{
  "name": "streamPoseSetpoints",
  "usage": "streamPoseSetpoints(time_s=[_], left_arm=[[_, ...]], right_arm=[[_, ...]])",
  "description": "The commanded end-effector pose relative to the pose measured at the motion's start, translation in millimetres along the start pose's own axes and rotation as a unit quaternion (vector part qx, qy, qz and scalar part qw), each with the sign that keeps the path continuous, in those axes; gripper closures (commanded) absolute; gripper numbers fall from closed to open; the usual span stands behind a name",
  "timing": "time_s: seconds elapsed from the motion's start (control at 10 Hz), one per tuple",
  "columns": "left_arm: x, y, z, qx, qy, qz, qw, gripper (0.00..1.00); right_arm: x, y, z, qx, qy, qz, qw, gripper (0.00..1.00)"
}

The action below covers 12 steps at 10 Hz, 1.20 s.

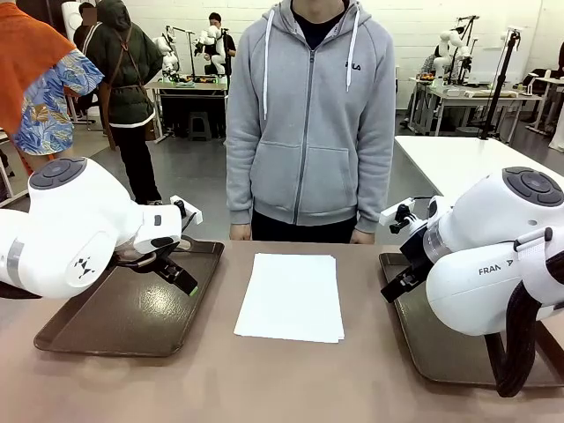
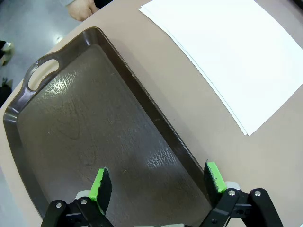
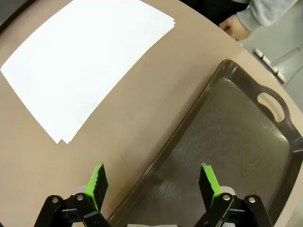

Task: Sort the A4 documents.
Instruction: Receive the A4 Paper.

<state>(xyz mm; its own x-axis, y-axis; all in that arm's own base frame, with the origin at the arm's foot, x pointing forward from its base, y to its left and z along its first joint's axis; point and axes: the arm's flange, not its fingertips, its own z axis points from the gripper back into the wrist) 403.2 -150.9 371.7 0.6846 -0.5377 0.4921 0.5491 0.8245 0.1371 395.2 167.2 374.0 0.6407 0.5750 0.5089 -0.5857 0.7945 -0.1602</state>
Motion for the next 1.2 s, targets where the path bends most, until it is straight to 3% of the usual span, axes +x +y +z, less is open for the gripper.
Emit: streamPoseSetpoints(time_s=[0.0, 0.2, 0.3, 0.5, 0.7, 0.9, 1.1], left_arm=[[0, 1, 0, 0.000, 0.000, 0.001, 1.000, 0.00], [0, 0, 0, 0.000, 0.000, 0.000, 1.000, 0.00], [-5, -7, 15, 0.021, -0.004, -0.007, 1.000, 0.00], [-21, -3, 57, 0.041, -0.001, 0.011, 0.999, 0.00], [-35, 3, 98, 0.003, -0.022, 0.025, 0.999, 0.00], [-55, 18, 141, -0.048, -0.077, 0.058, 0.994, 0.00], [-76, 26, 168, -0.083, -0.111, 0.094, 0.986, 0.00]], right_arm=[[0, 0, 0, 0.000, 0.000, 0.000, 1.000, 0.00], [0, 0, 0, 0.000, 0.000, 0.000, 1.000, 0.00], [-3, 2, 19, -0.037, -0.007, -0.005, 0.999, 0.00], [-20, -15, 65, -0.024, -0.031, -0.036, 0.999, 0.00], [-37, -37, 111, 0.018, -0.066, -0.046, 0.997, 0.00], [-59, -54, 151, 0.049, -0.091, -0.050, 0.993, 0.00], [-78, -63, 176, 0.052, -0.101, -0.055, 0.992, 0.00]])
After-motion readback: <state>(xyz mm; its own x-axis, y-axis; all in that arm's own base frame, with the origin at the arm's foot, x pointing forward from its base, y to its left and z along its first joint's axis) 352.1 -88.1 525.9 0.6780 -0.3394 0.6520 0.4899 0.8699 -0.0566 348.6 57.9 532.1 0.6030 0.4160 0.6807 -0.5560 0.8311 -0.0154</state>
